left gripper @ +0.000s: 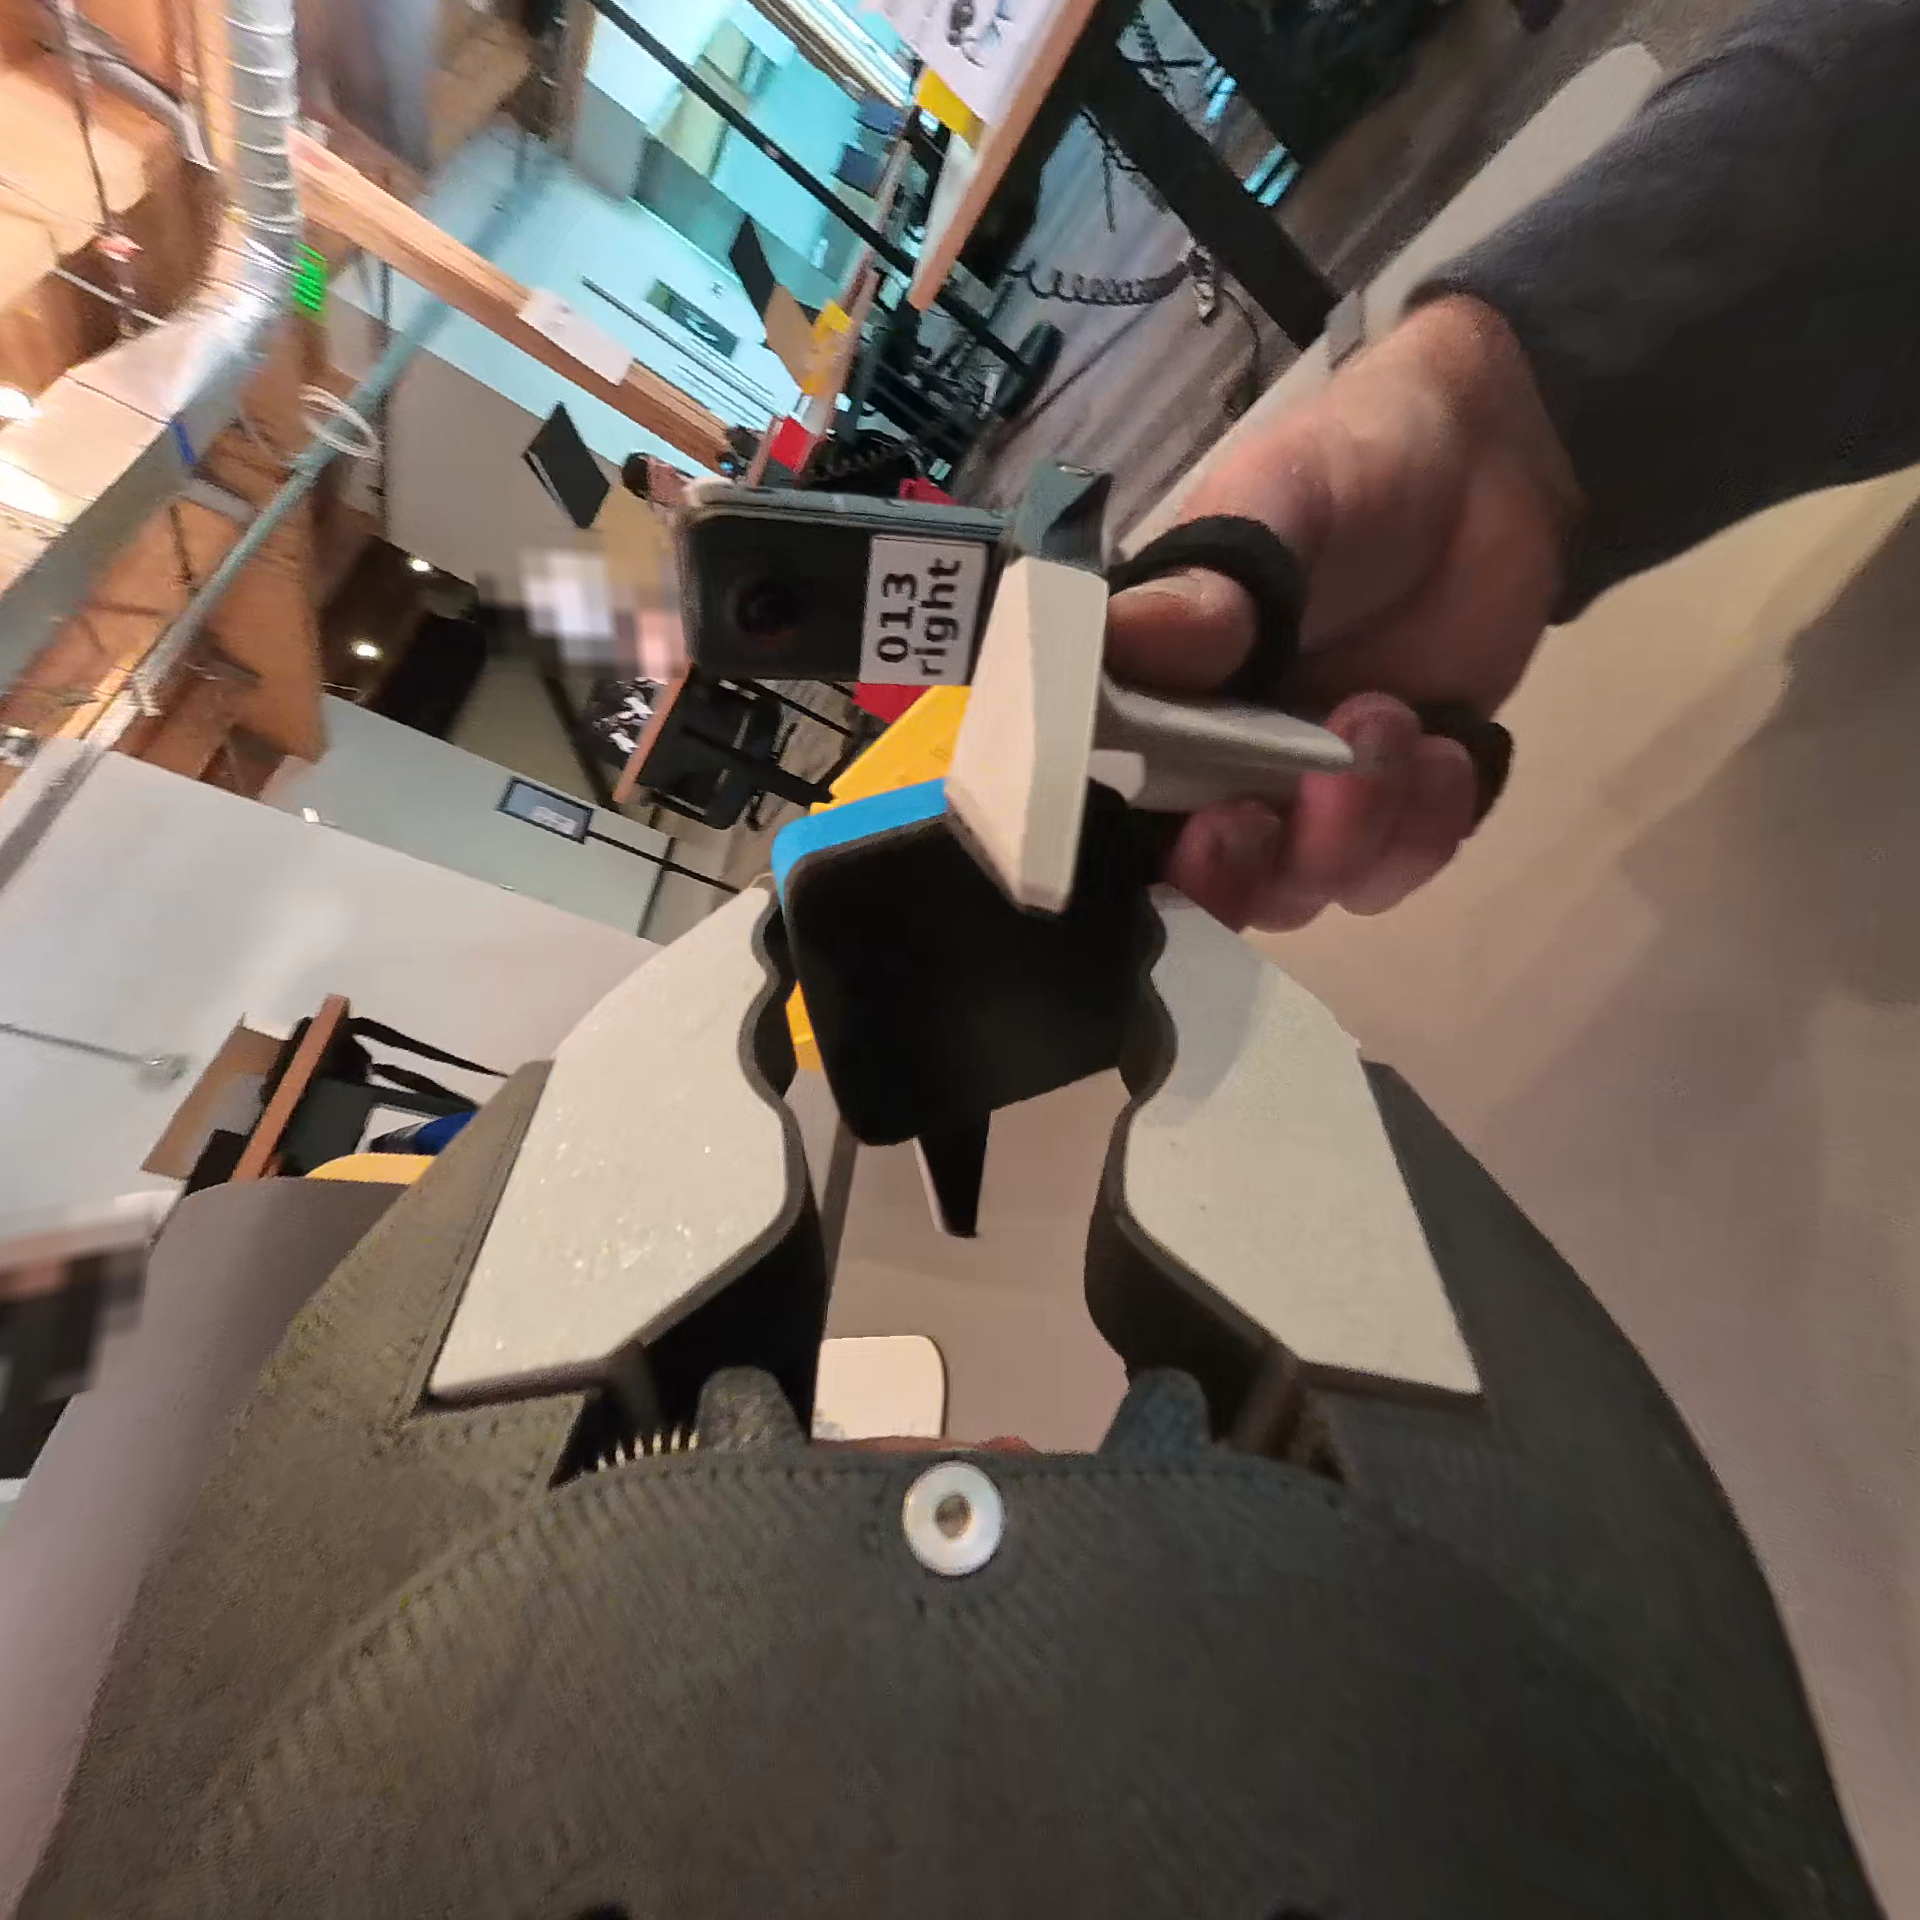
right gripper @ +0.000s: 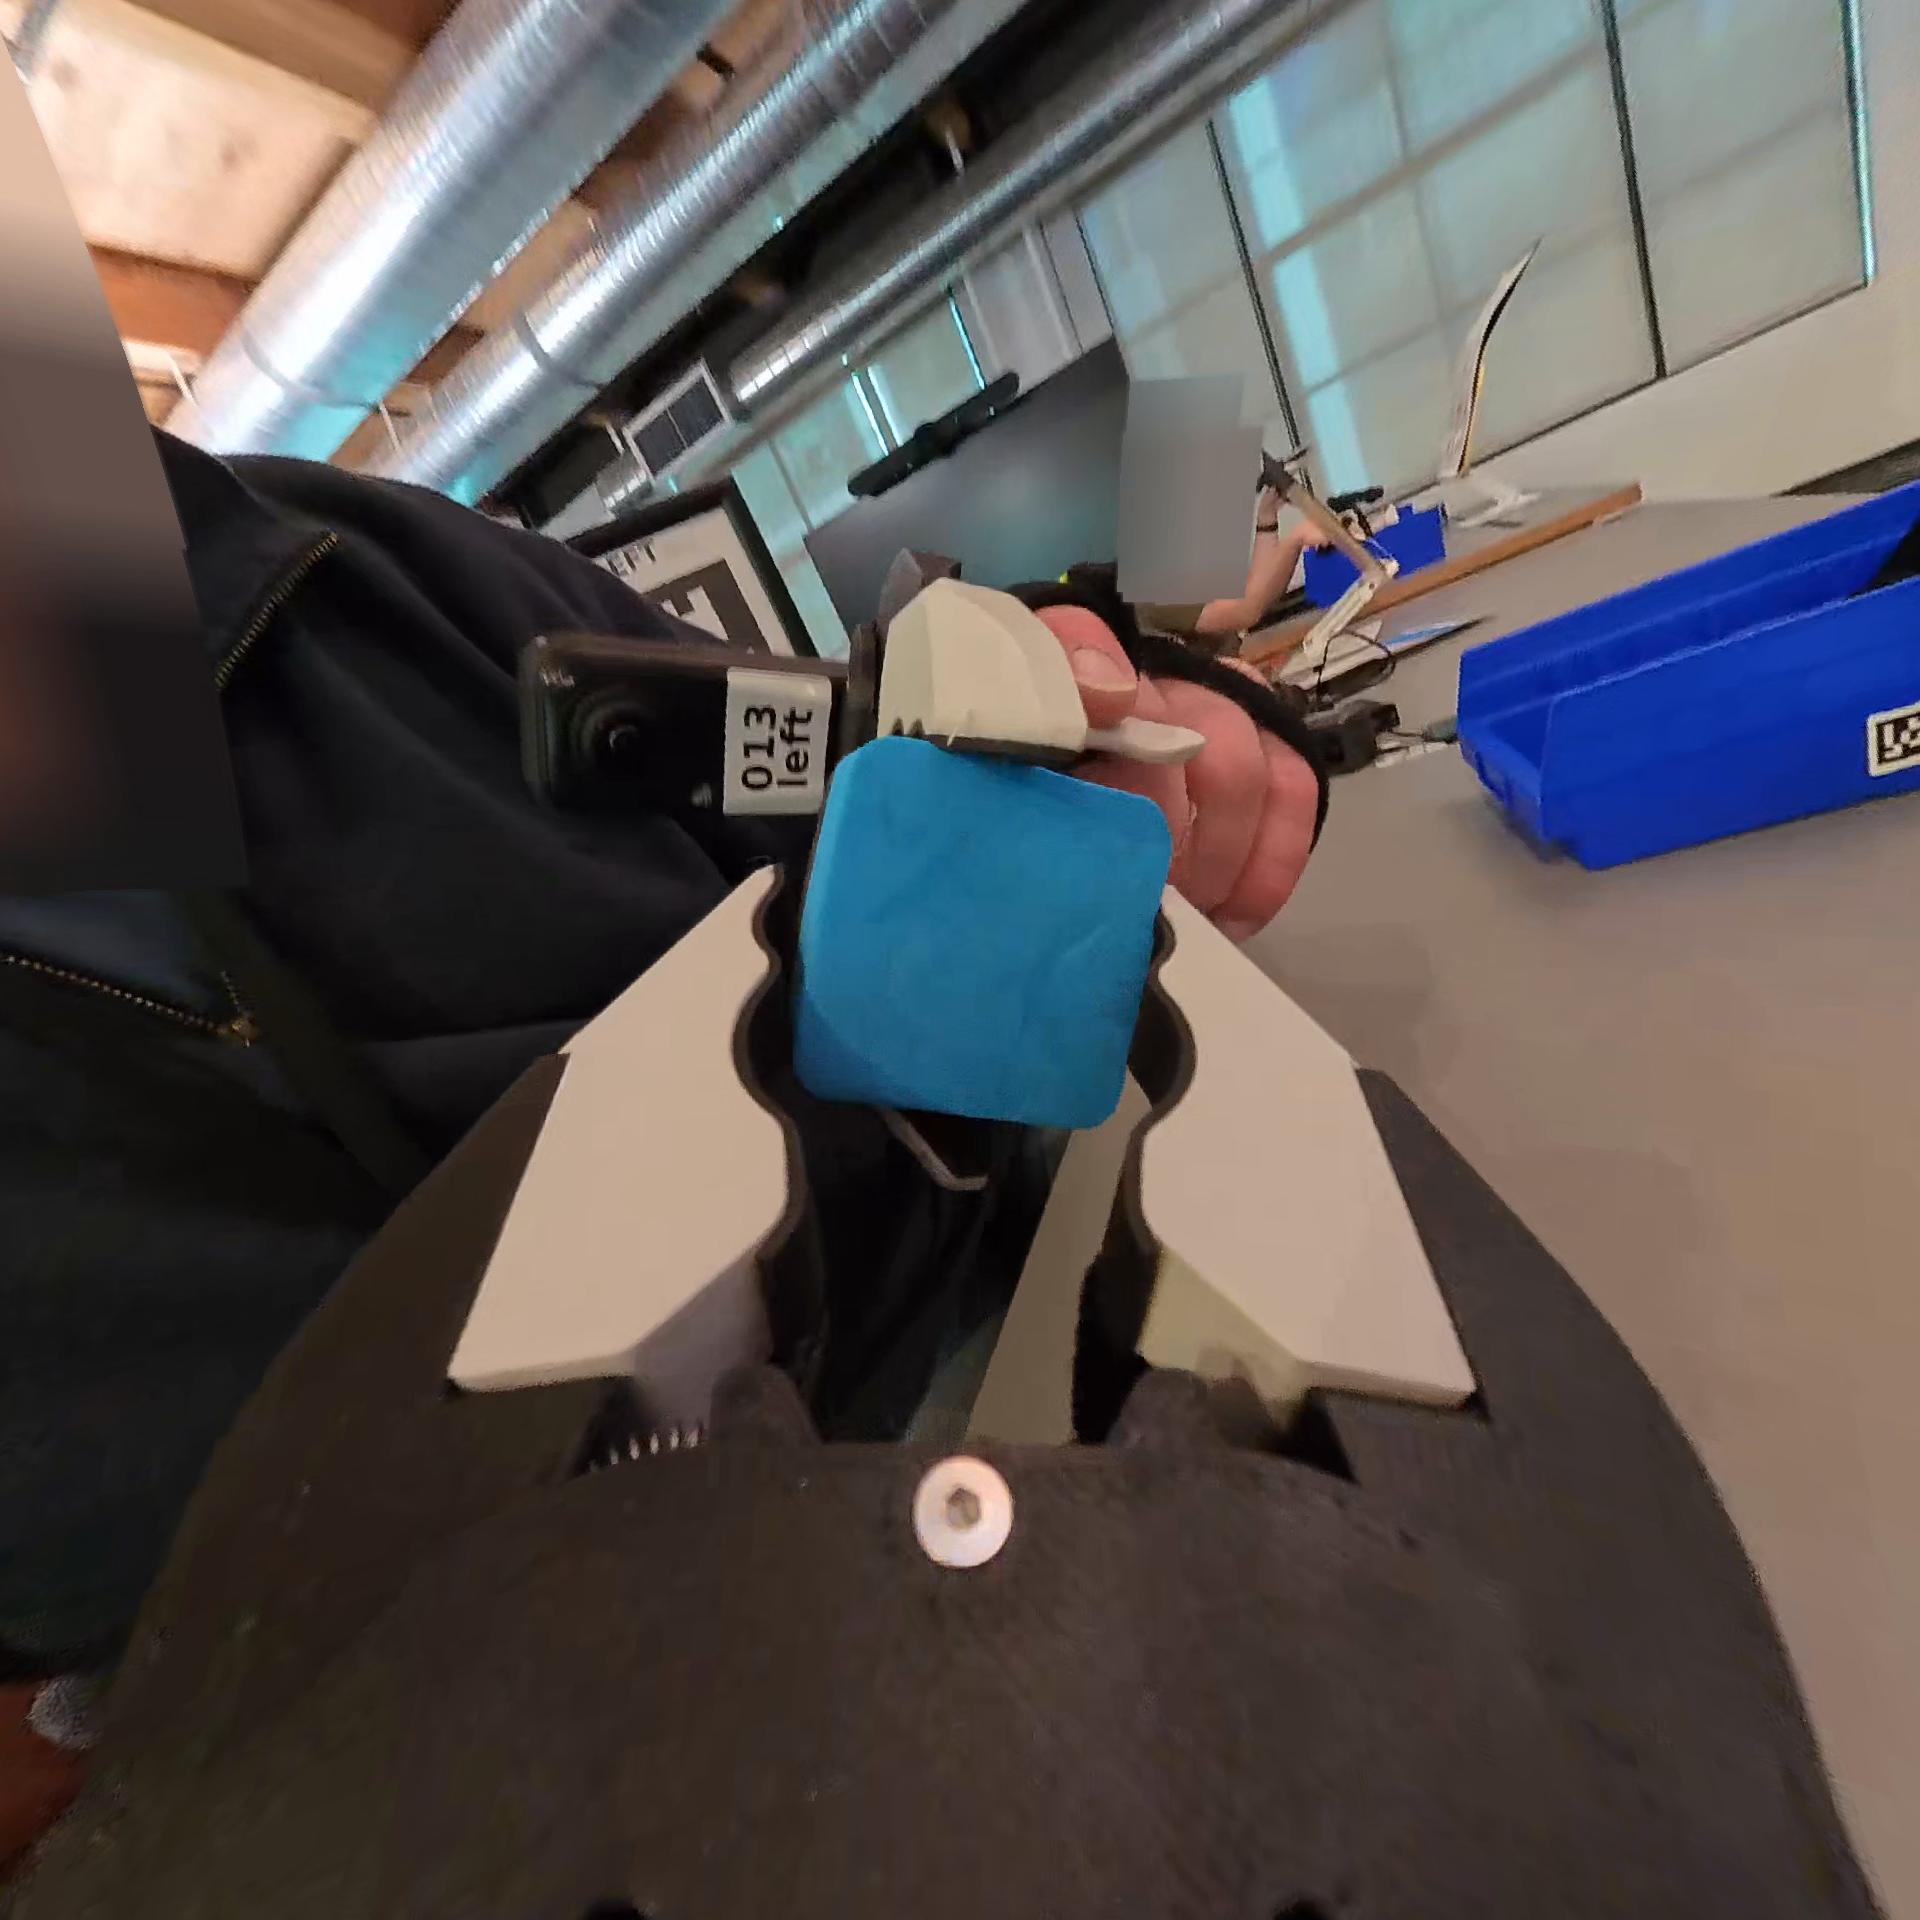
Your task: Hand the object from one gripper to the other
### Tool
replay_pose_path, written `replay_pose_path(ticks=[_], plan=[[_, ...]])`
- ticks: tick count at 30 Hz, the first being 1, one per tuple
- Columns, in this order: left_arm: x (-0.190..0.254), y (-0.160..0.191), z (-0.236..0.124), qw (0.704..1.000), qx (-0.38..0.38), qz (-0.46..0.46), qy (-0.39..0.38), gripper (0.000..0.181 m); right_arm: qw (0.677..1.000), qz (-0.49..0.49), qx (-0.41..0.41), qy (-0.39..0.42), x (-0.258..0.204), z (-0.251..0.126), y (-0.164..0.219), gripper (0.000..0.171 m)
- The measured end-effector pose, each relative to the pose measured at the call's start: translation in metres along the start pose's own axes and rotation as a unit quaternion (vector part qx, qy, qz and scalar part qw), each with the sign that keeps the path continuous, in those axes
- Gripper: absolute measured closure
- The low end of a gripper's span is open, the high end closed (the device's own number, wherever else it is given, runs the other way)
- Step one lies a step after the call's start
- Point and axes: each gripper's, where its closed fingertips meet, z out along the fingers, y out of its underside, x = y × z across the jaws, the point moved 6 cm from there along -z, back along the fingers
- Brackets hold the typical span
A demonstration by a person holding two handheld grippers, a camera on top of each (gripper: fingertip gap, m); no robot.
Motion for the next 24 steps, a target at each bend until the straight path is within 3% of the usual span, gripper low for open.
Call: replay_pose_path(ticks=[6, 11, 15, 19, 24], plan=[[0.005, 0.003, 0.000, 1.000, 0.007, 0.005, 0.003, 0.120, 1.000, -0.002, -0.025, 0.019, 0.002, 0.000, 0.006, 0.111], [0.009, 0.004, -0.008, 0.994, 0.015, -0.009, 0.105, 0.100, 0.995, -0.015, -0.094, 0.034, 0.000, -0.002, 0.006, 0.112], [0.000, 0.003, -0.015, 0.987, 0.015, -0.023, 0.160, 0.110, 0.979, -0.024, -0.200, 0.035, -0.002, -0.001, 0.012, 0.111], [-0.001, 0.000, -0.015, 0.979, 0.002, 0.004, 0.204, 0.145, 0.963, -0.023, -0.267, 0.021, -0.004, 0.001, 0.013, 0.111], [0.003, 0.001, -0.011, 0.980, -0.025, 0.028, 0.193, 0.158, 0.963, -0.030, -0.266, 0.033, -0.001, 0.000, 0.007, 0.111]])
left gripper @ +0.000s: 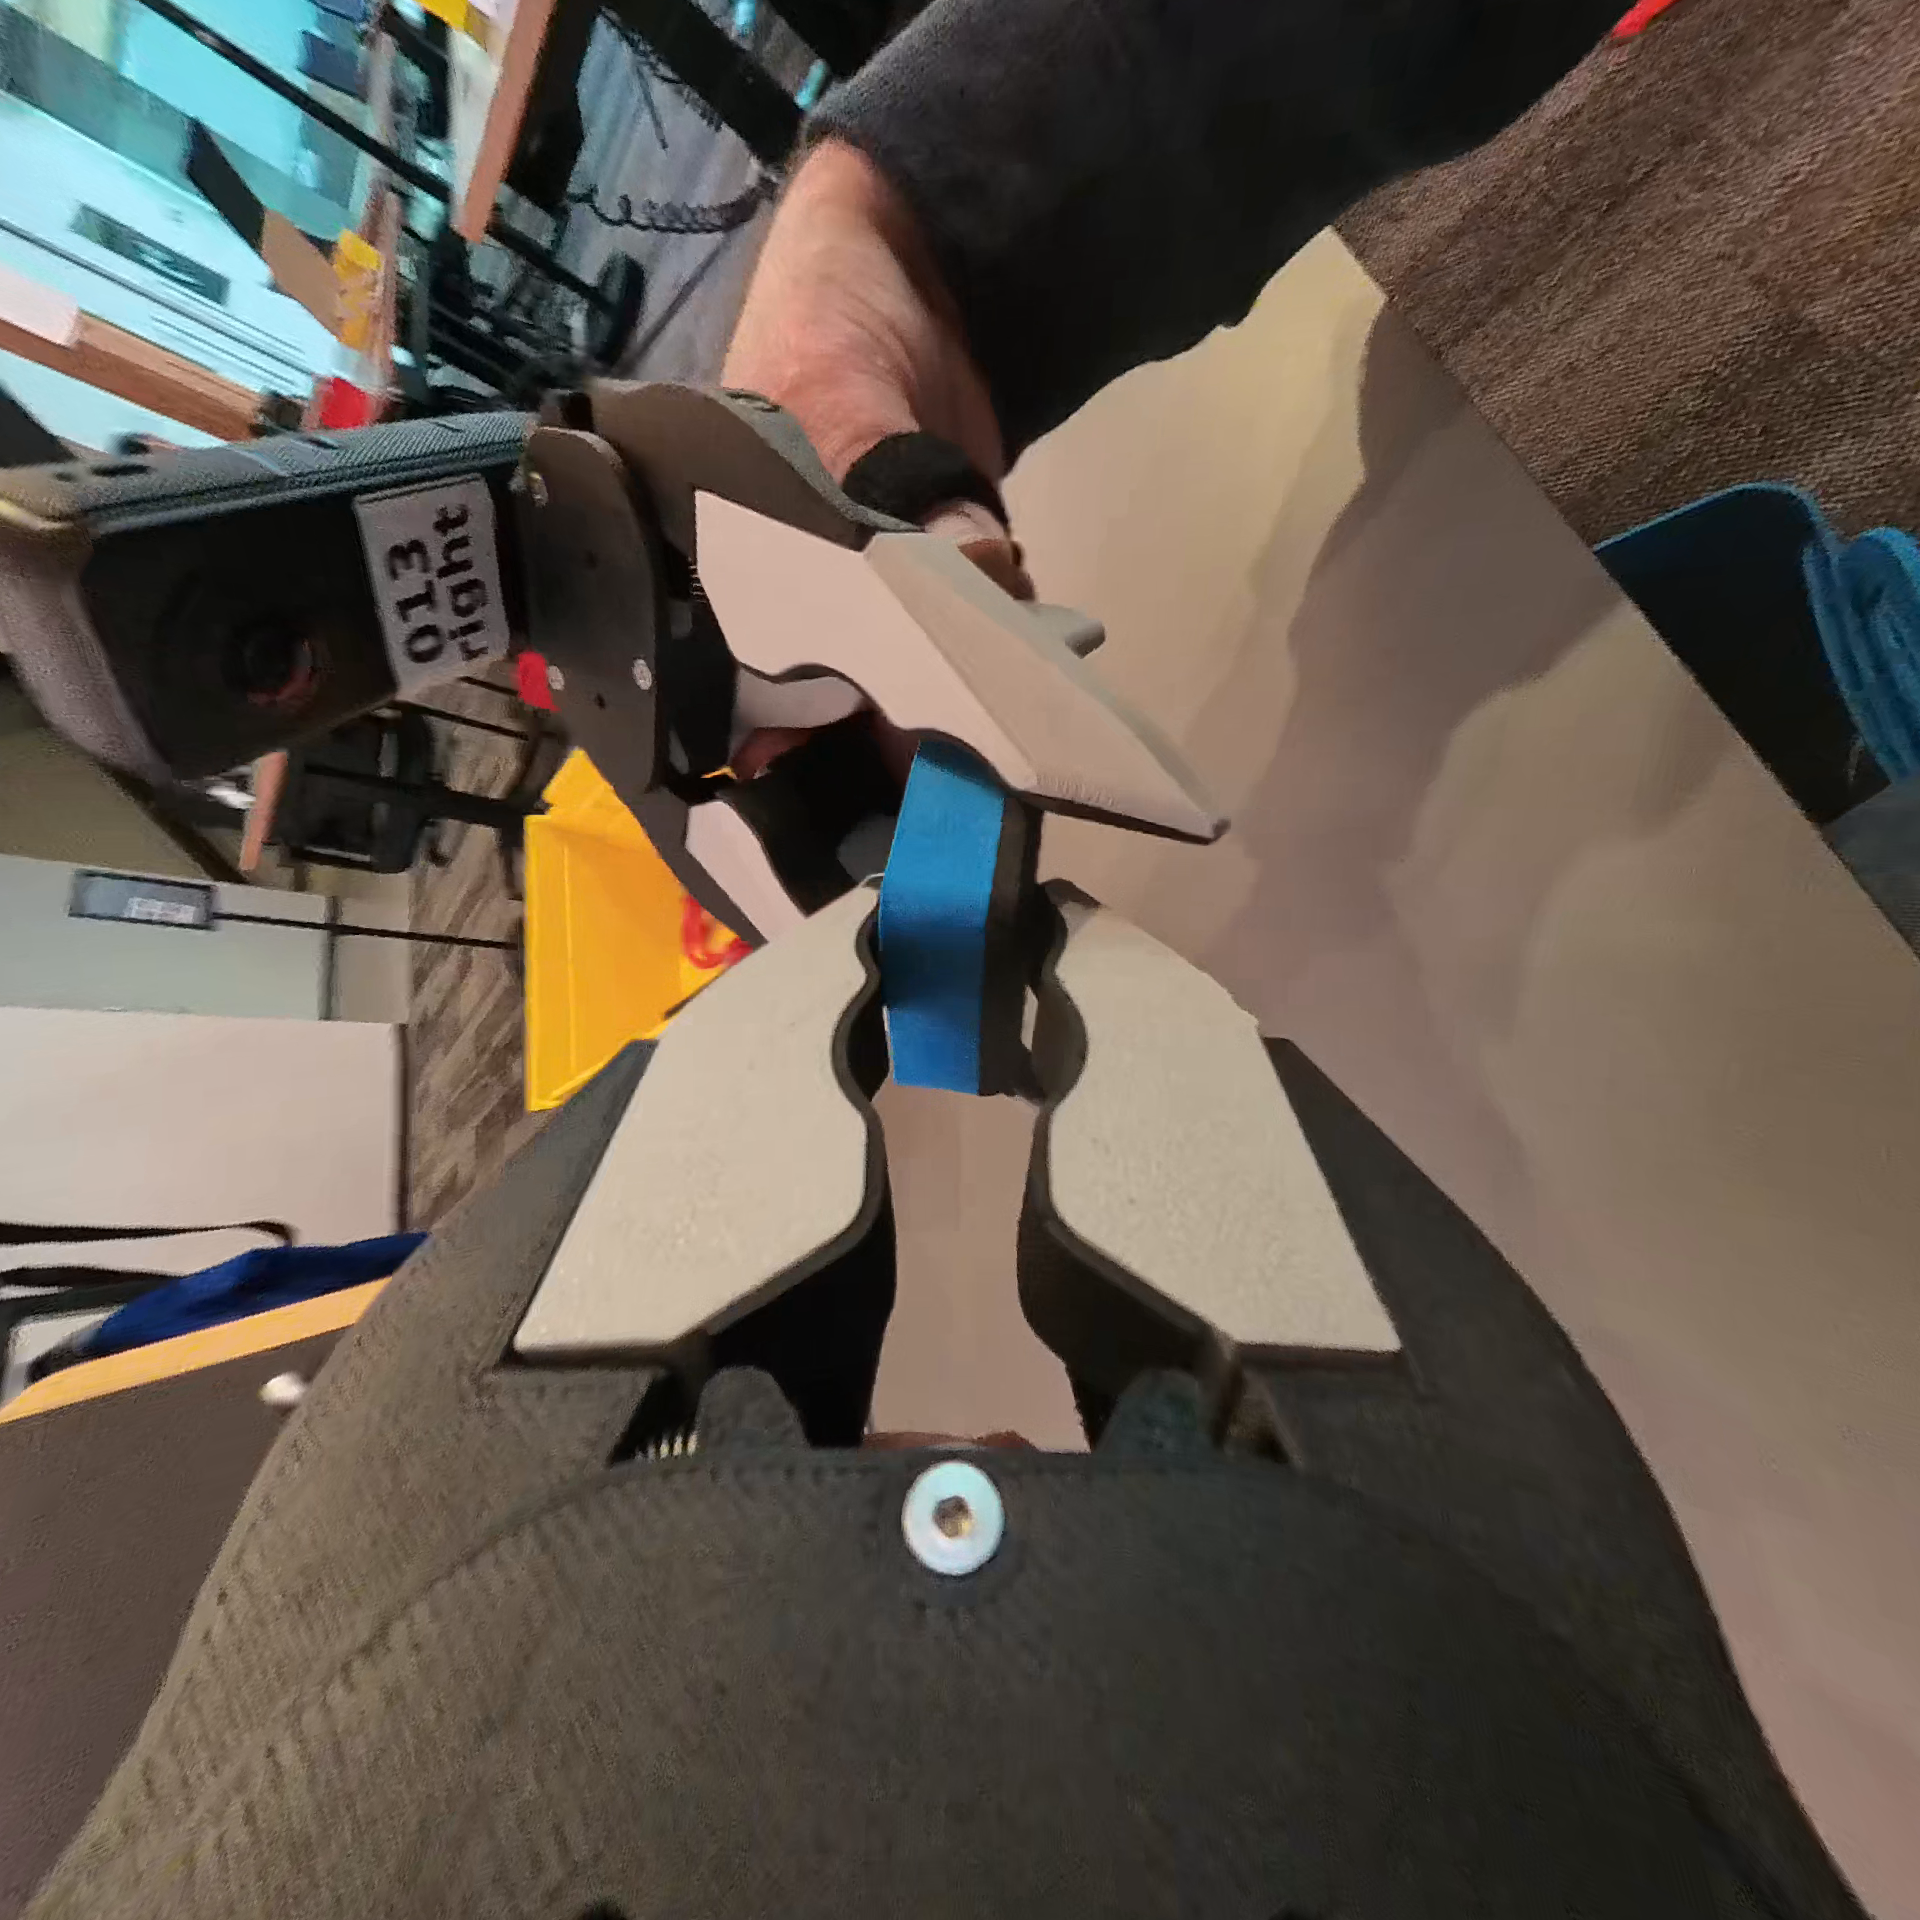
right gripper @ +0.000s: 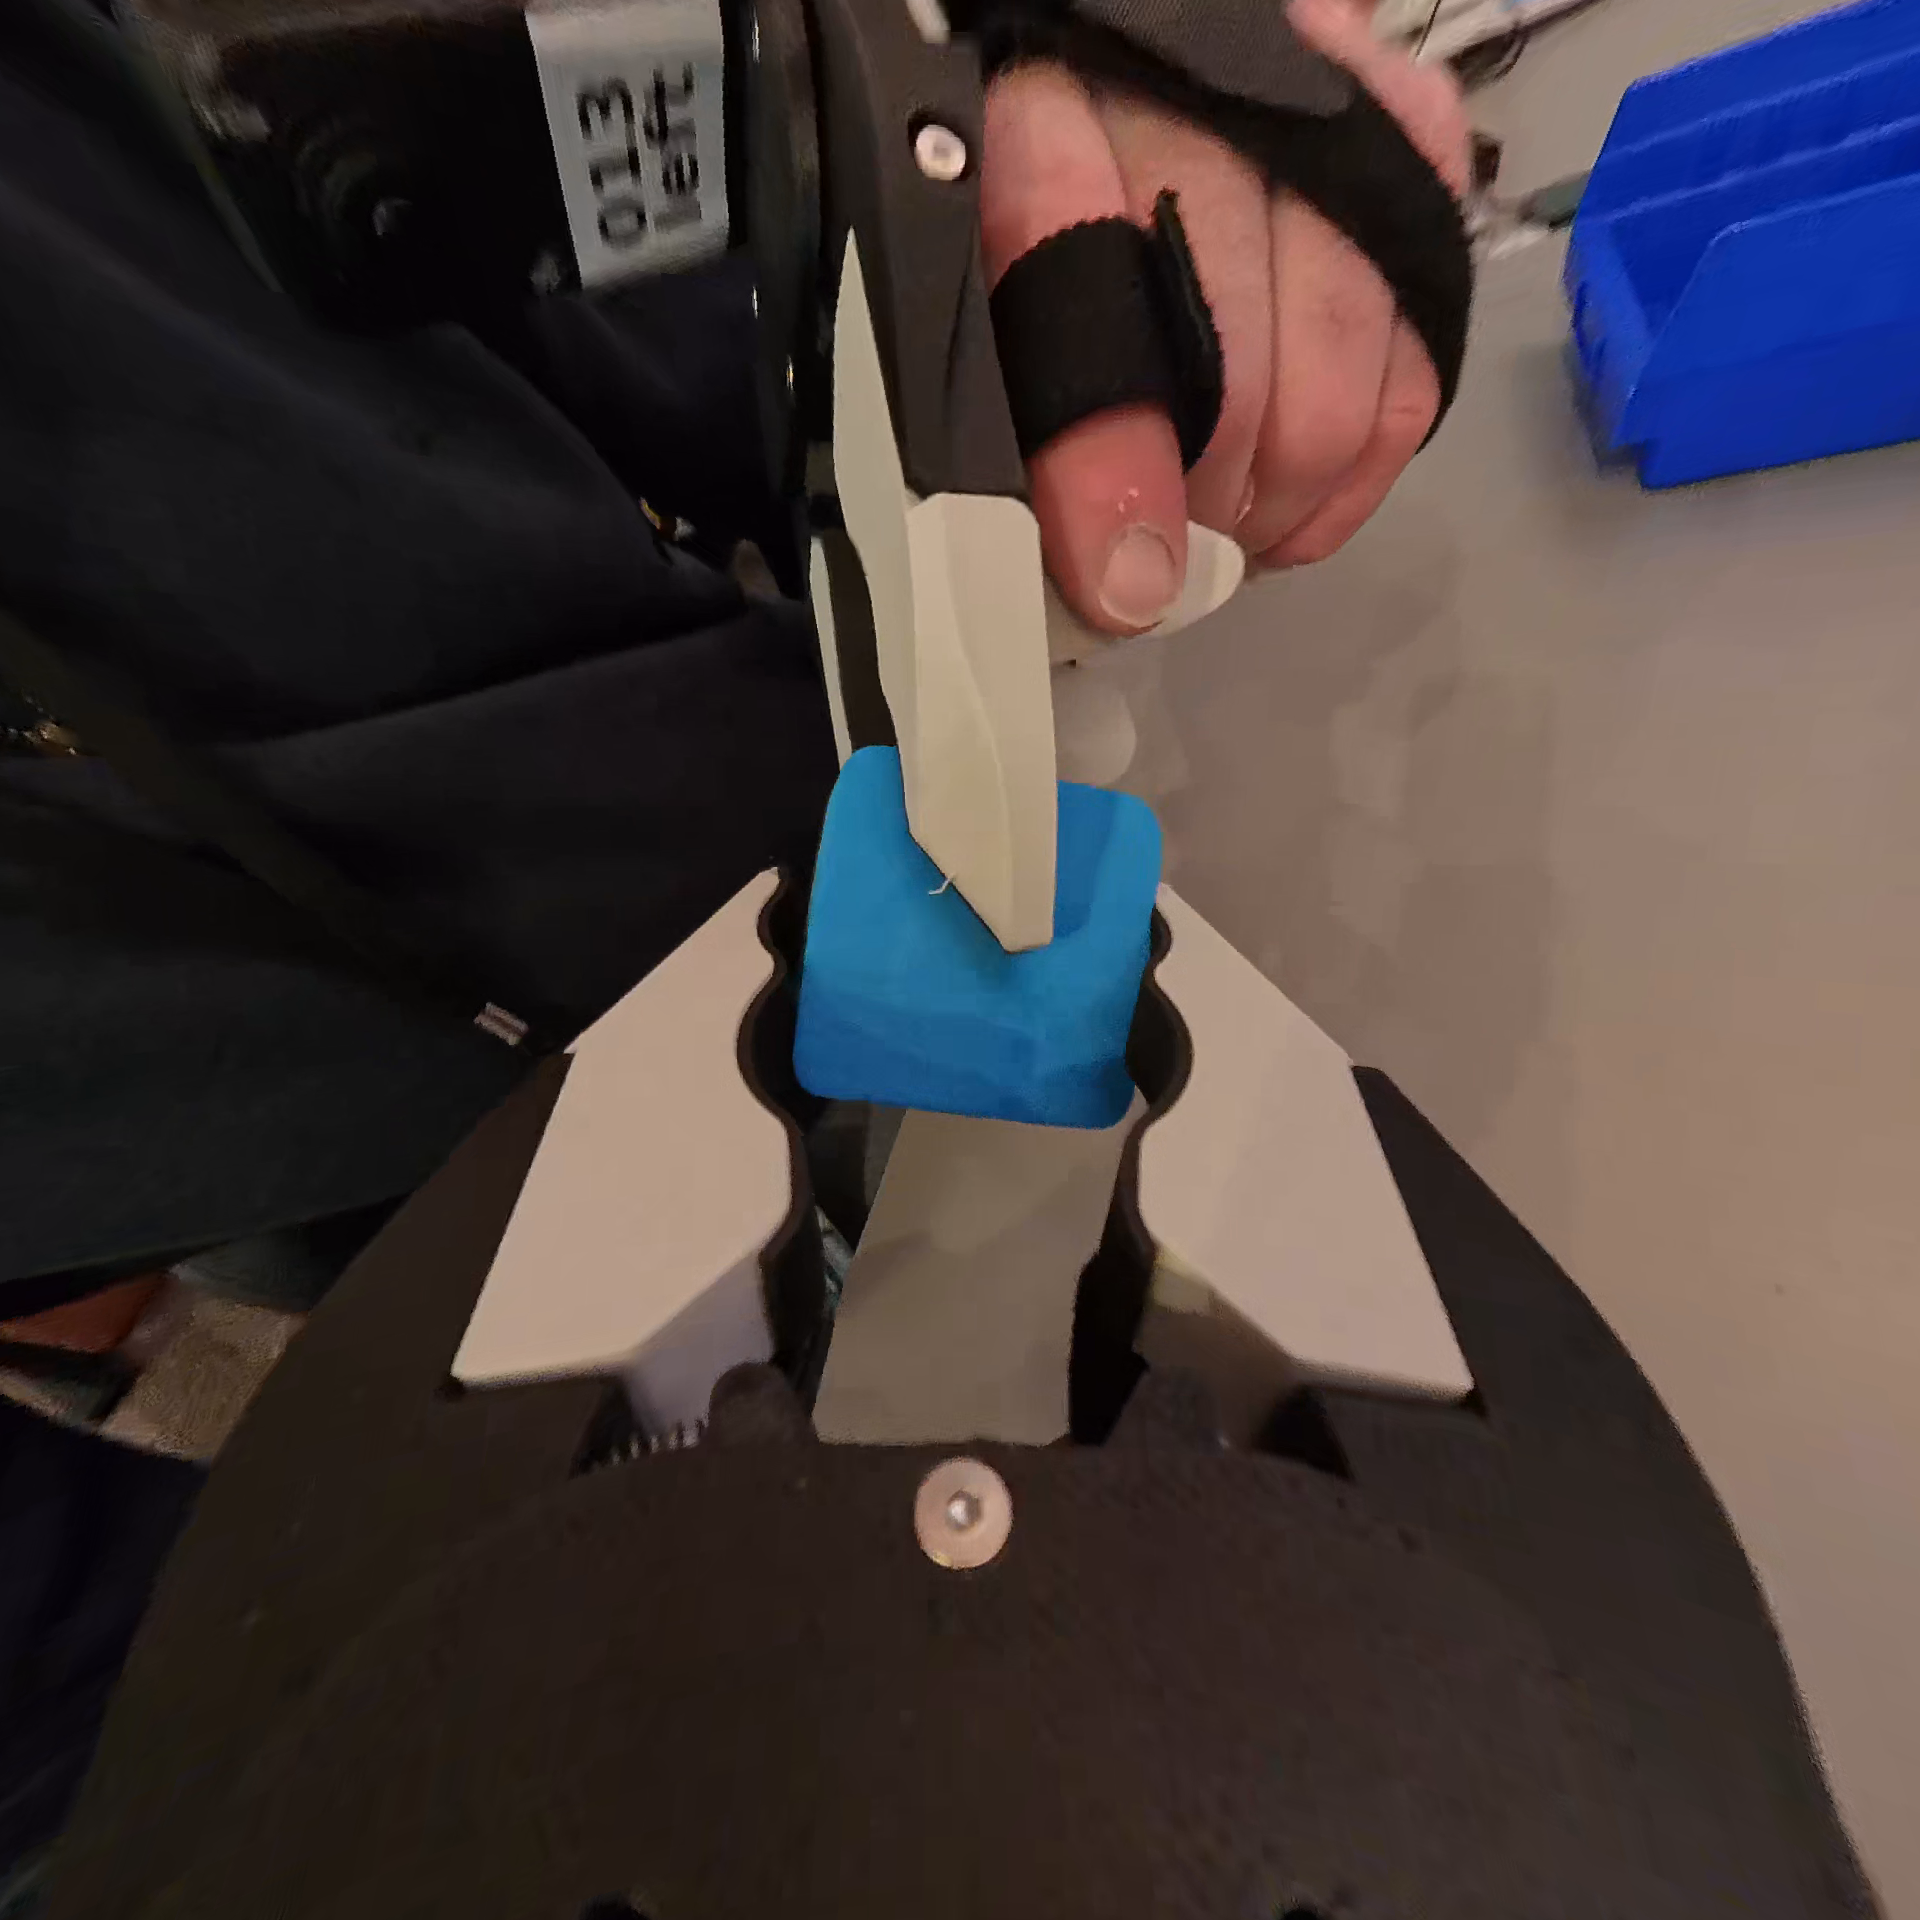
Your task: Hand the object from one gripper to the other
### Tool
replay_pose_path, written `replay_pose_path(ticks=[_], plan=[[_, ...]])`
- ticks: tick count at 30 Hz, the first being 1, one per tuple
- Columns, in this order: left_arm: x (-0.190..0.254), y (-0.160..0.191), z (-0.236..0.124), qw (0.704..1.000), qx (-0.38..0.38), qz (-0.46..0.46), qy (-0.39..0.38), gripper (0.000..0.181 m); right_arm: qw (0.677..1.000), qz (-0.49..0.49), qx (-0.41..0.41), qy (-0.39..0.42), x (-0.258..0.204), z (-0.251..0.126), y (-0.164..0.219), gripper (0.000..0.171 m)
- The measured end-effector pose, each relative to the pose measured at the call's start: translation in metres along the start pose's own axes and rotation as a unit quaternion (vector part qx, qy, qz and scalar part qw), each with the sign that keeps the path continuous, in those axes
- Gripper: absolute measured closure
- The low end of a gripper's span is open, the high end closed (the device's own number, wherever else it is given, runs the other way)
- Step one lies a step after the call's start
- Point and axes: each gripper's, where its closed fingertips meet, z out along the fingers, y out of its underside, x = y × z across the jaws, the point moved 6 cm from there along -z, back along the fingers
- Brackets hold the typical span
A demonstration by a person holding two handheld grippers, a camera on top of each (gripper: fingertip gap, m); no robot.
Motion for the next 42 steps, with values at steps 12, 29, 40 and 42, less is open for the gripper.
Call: replay_pose_path(ticks=[12, 29, 40, 42], plan=[[-0.015, -0.007, -0.013, 0.972, 0.155, -0.137, -0.109, 0.159, 0.954, 0.027, 0.294, -0.045, -0.004, -0.023, -0.011, 0.081], [-0.012, -0.021, -0.023, 0.979, 0.172, -0.048, -0.103, 0.159, 0.921, 0.050, 0.328, -0.205, -0.024, -0.004, -0.019, 0.094], [-0.012, -0.011, -0.015, 0.982, 0.138, -0.053, -0.115, 0.143, 0.945, 0.023, 0.316, -0.078, -0.016, -0.008, -0.017, 0.097], [-0.012, -0.007, -0.015, 0.983, 0.121, -0.053, -0.127, 0.131, 0.950, 0.009, 0.311, -0.017, -0.014, -0.012, -0.018, 0.098]])
